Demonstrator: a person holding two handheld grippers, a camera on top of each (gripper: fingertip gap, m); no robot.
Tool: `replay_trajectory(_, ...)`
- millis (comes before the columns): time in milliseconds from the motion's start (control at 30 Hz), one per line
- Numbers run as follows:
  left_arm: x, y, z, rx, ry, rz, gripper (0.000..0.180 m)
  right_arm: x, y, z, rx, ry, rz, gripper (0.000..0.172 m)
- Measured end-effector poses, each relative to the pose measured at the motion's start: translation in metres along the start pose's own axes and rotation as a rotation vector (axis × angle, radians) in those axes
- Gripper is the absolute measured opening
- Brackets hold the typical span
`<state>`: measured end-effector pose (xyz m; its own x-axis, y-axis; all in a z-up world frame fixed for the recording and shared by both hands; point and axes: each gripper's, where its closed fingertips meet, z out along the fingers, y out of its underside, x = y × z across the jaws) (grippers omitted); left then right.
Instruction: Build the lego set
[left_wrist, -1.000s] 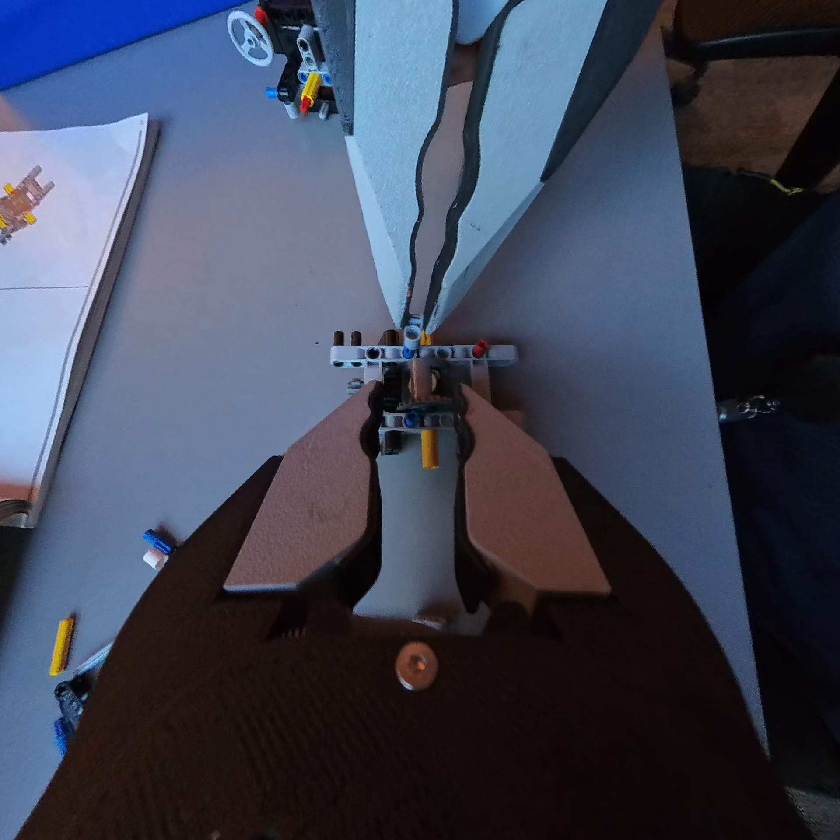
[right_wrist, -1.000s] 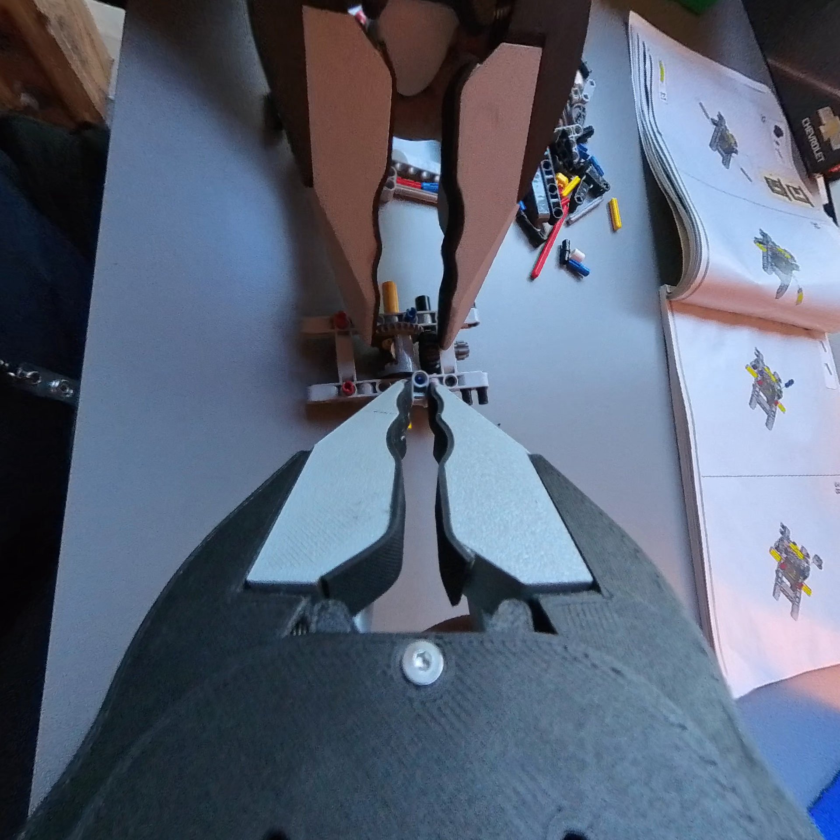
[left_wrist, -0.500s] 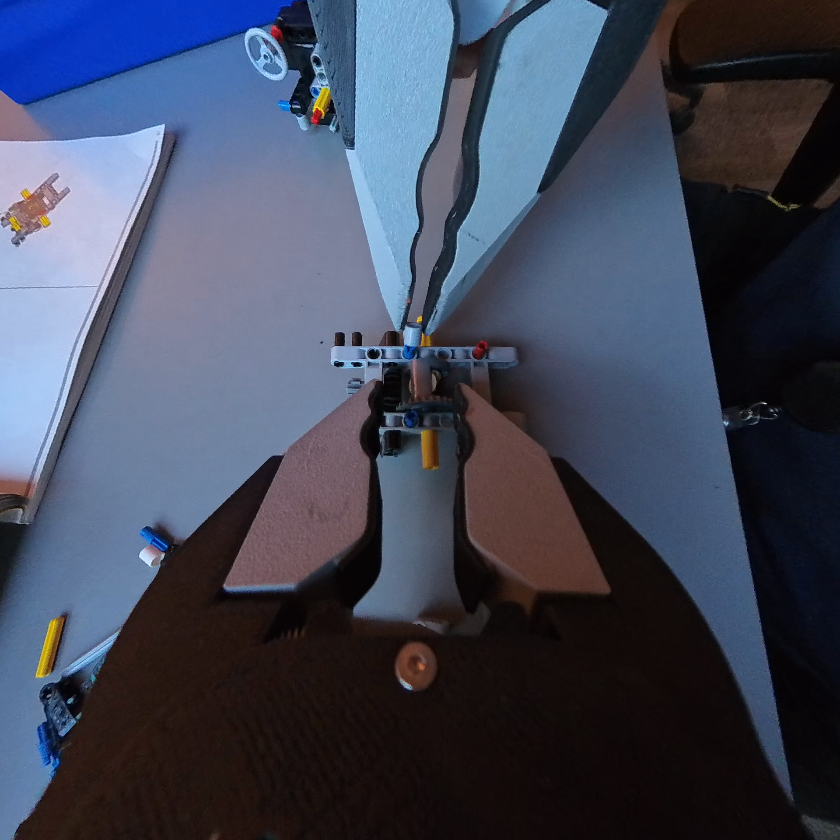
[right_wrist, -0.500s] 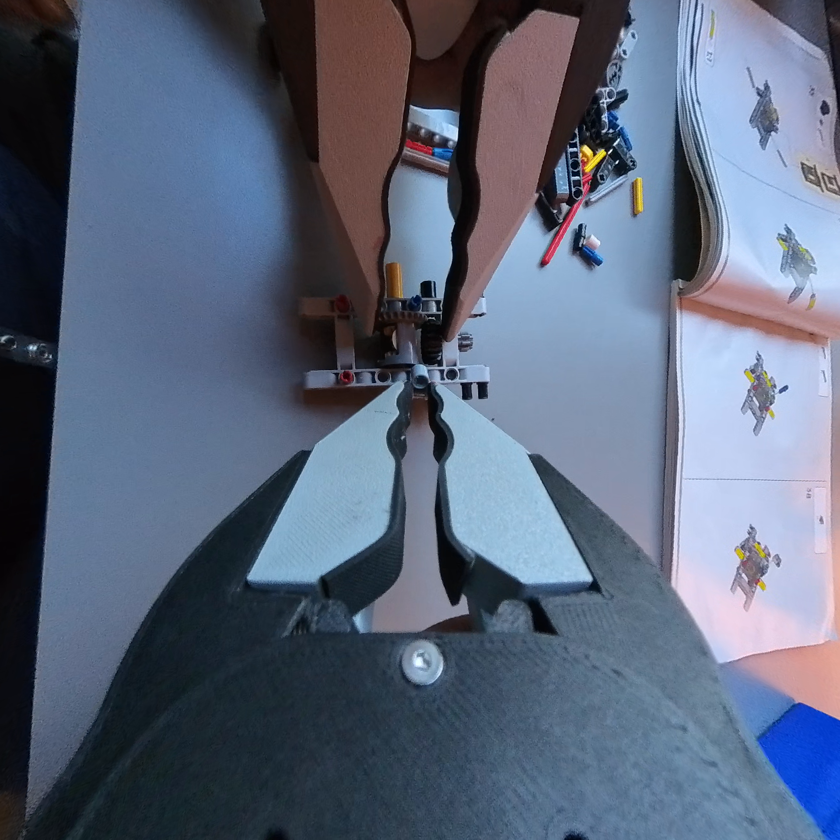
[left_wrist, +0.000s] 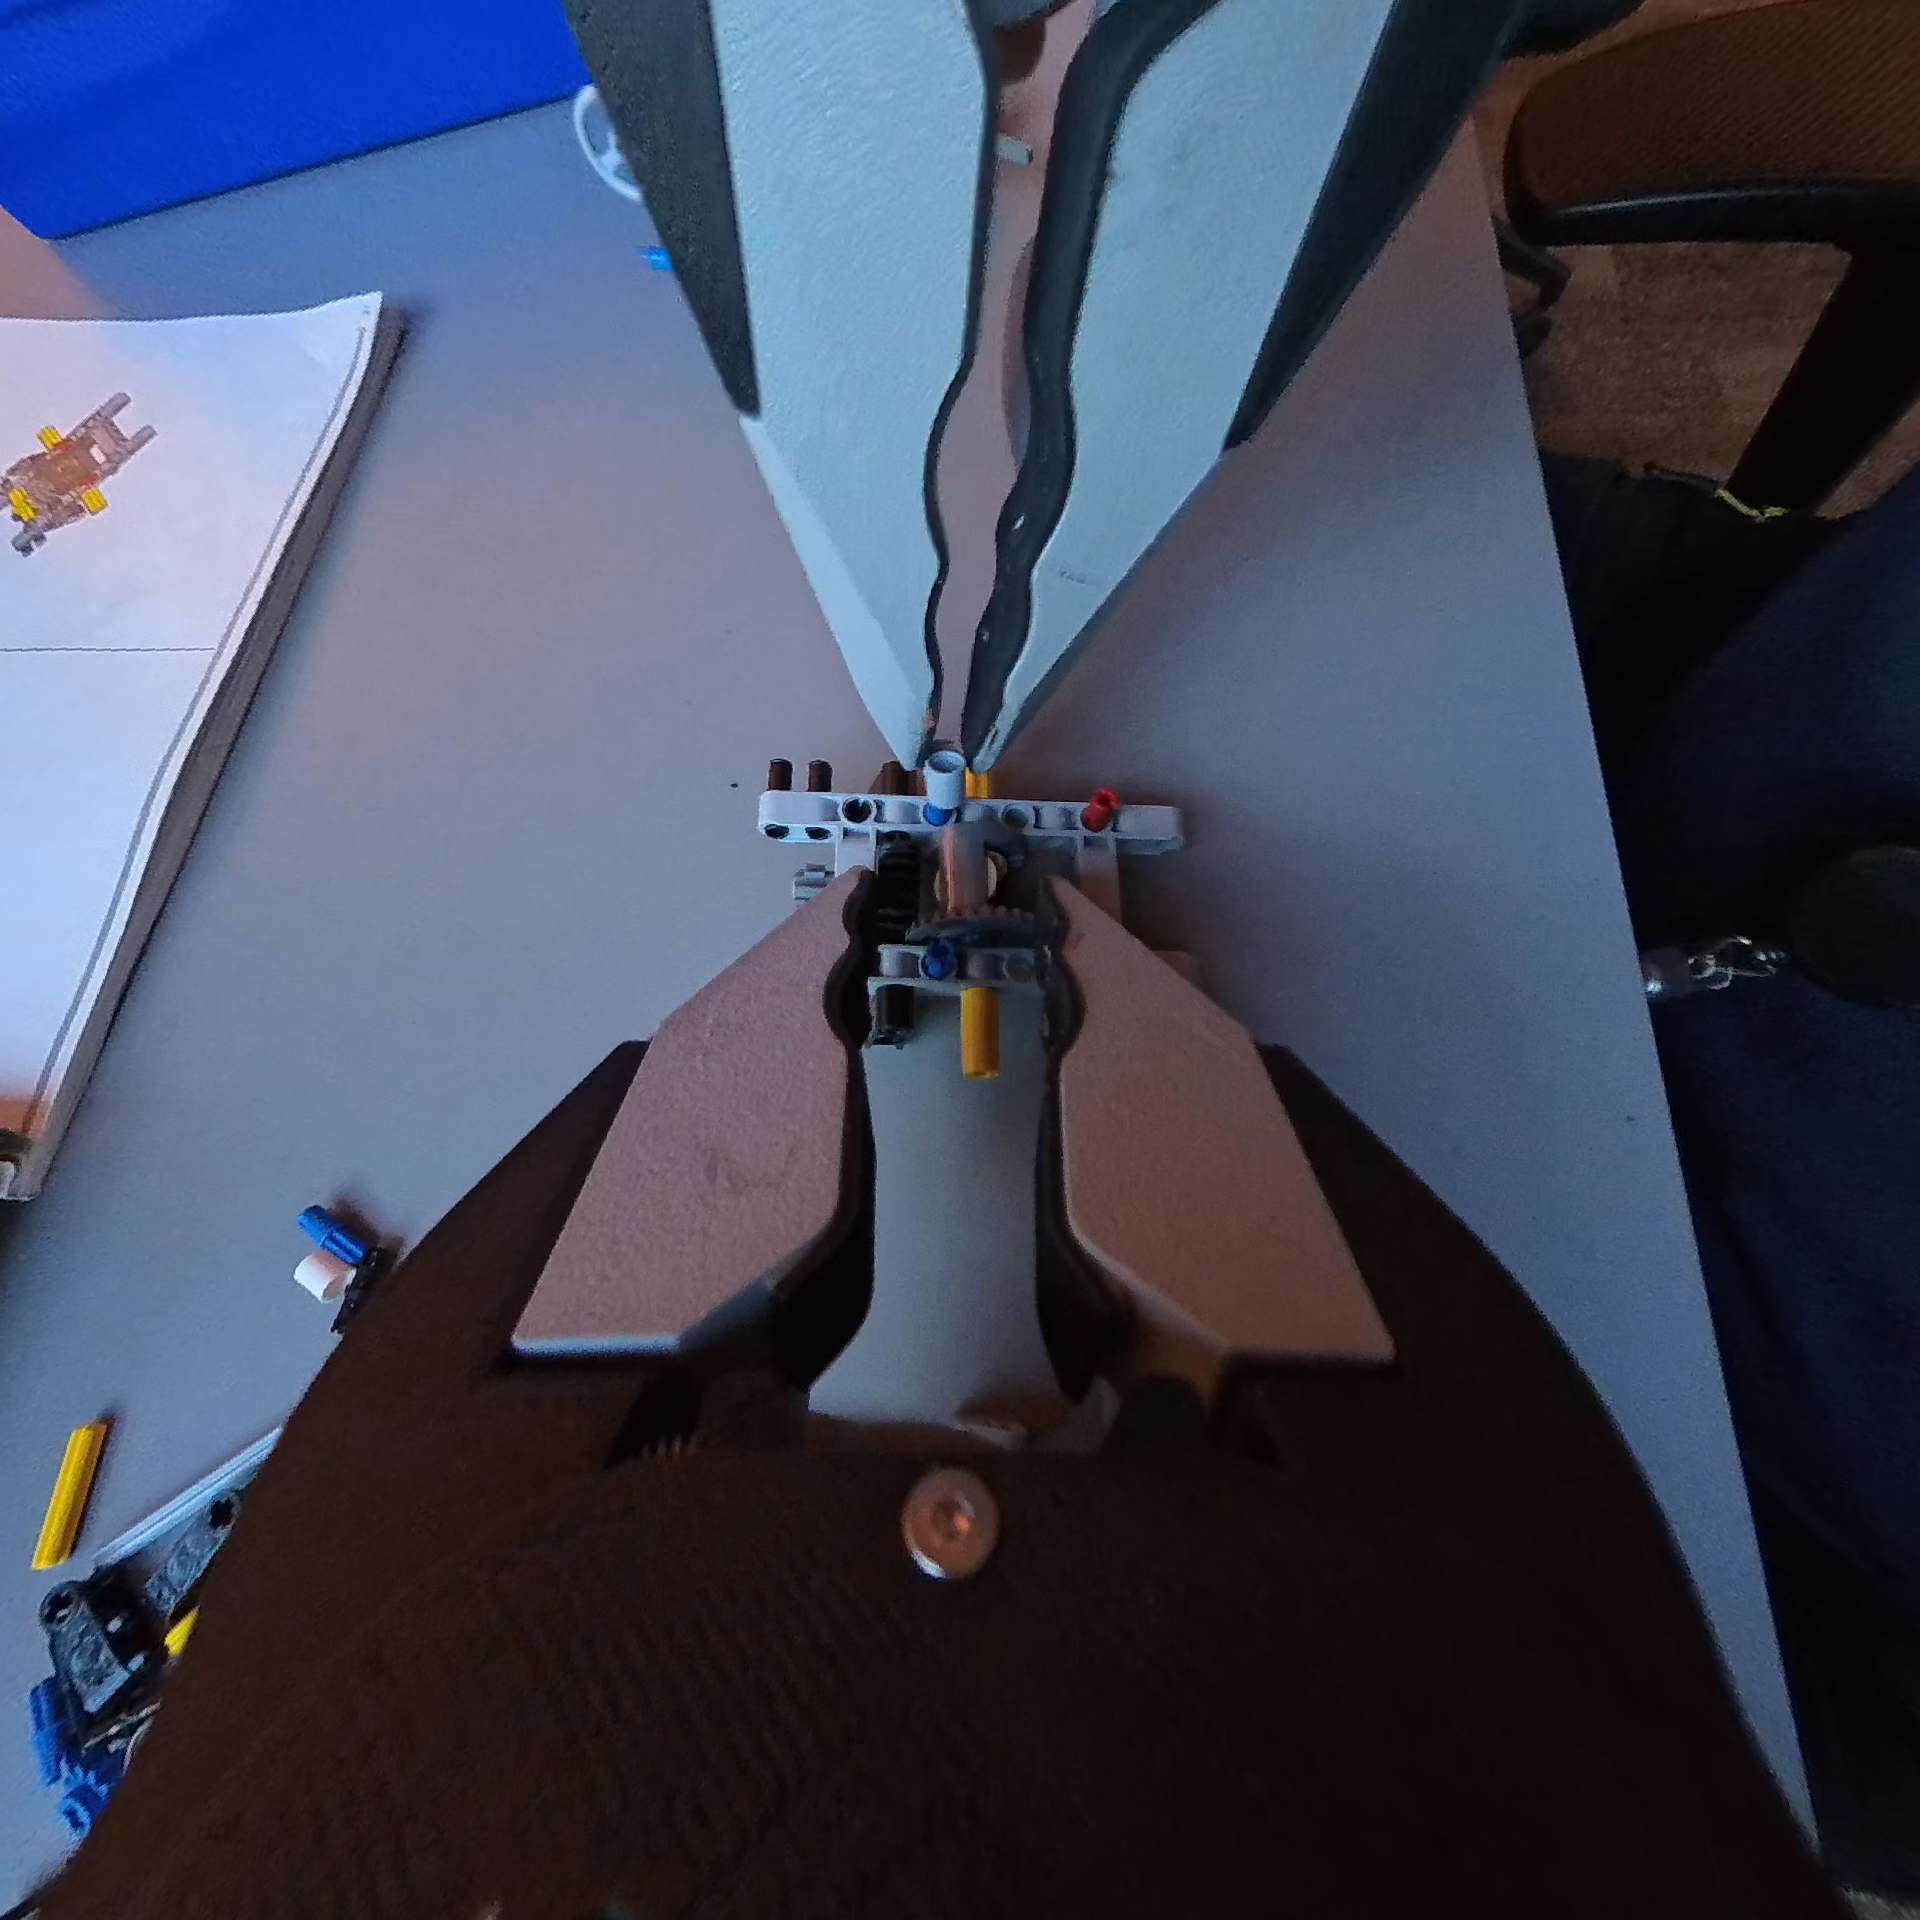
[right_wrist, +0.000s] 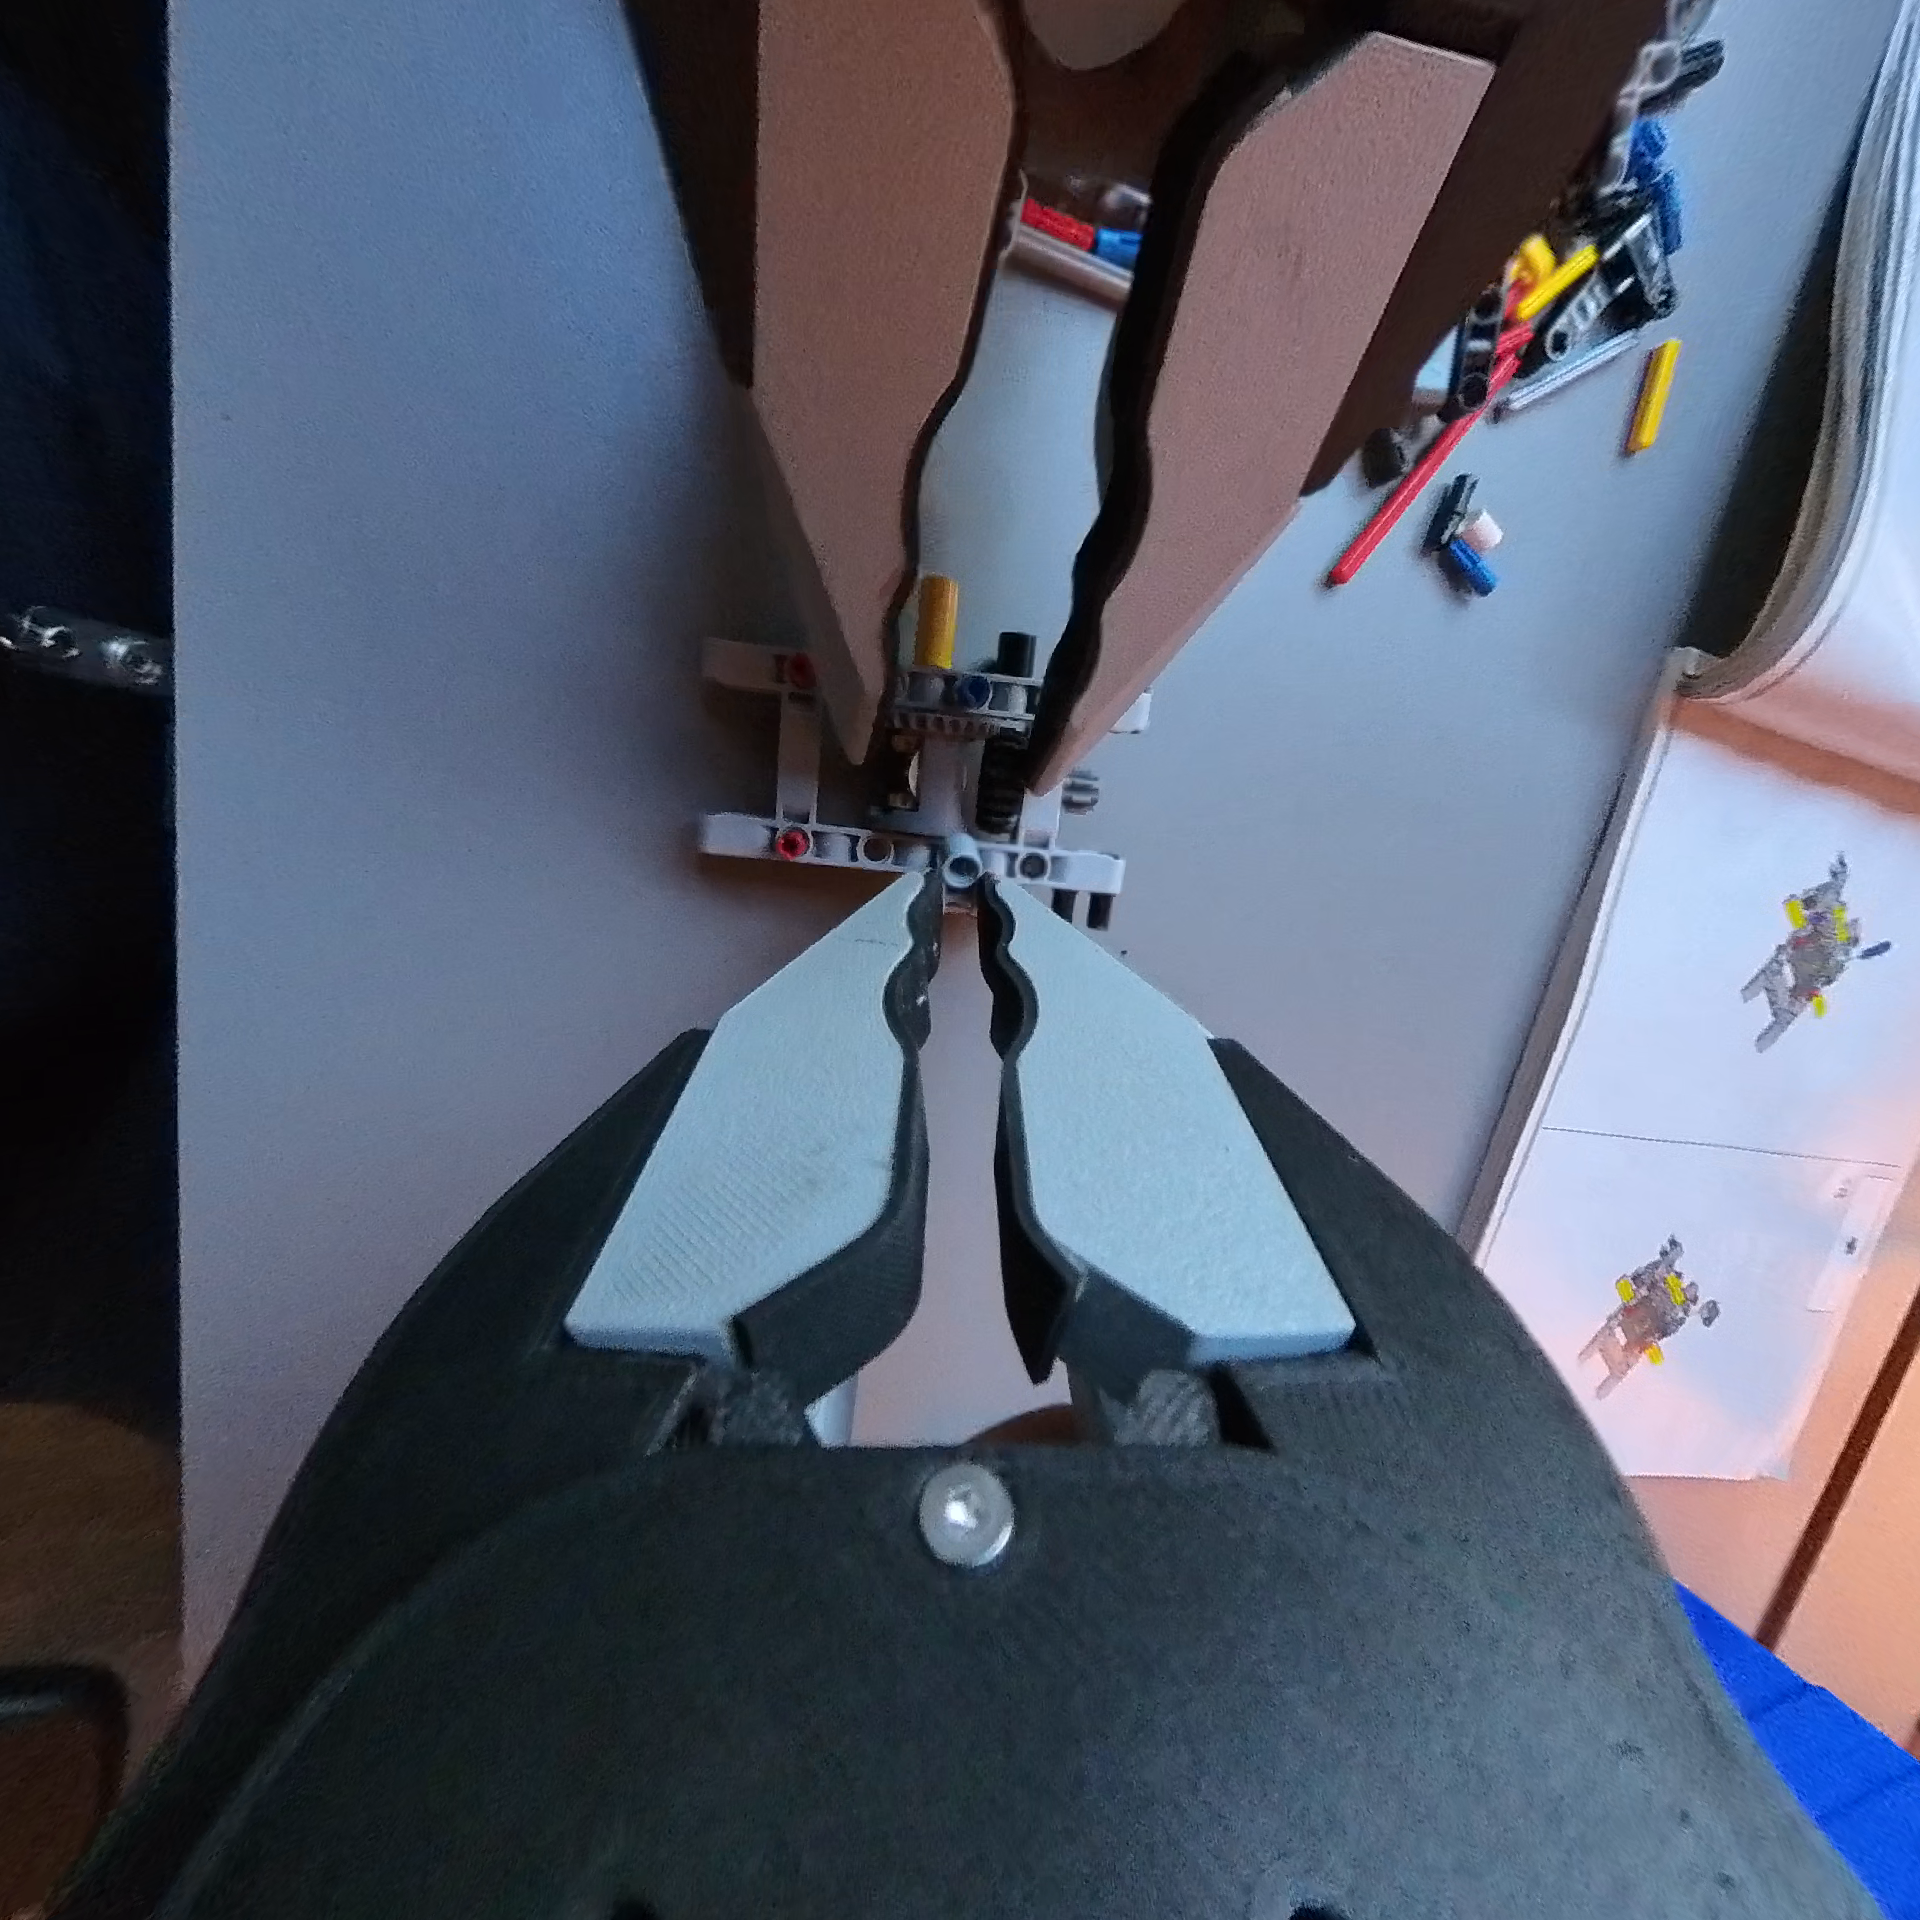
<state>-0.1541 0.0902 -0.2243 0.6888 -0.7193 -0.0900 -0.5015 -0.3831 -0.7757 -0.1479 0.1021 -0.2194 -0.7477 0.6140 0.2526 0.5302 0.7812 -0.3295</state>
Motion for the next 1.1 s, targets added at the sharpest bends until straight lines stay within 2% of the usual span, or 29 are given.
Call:
replay_trajectory(133, 0.000, 0.000, 0.000, 0.008, 0.005, -0.009, 0.027, 0.000, -0.004, 0.001, -0.045, -0.063, 0.011, 0.004)
replay_trajectory(267, 0.001, 0.000, 0.000, 0.007, -0.005, 0.008, 0.027, 0.000, -0.003, 0.001, -0.062, -0.042, -0.026, 0.004)
replay_trajectory(533, 0.004, -0.004, -0.006, 0.043, 0.023, -0.019, 0.026, 0.004, -0.006, -0.019, 0.103, -0.013, 0.165, 0.004)
replay_trajectory(700, -0.003, -0.012, -0.013, 0.088, 0.001, -0.043, 0.026, -0.001, -0.006, -0.012, 0.213, 0.008, 0.287, 0.004)
replay_trajectory(833, 0.005, -0.023, -0.011, 0.121, 0.018, -0.018, 0.017, -0.004, -0.025, -0.022, 0.322, 0.039, 0.256, 0.004)
replay_trajectory(933, 0.009, -0.028, -0.010, 0.140, 0.046, -0.033, 0.018, -0.001, -0.027, -0.027, 0.301, 0.090, 0.194, 0.004)
replay_trajectory(1100, 0.007, -0.030, -0.013, 0.163, 0.017, 0.006, 0.006, -0.004, -0.023, -0.023, 0.269, 0.094, 0.177, 0.004)
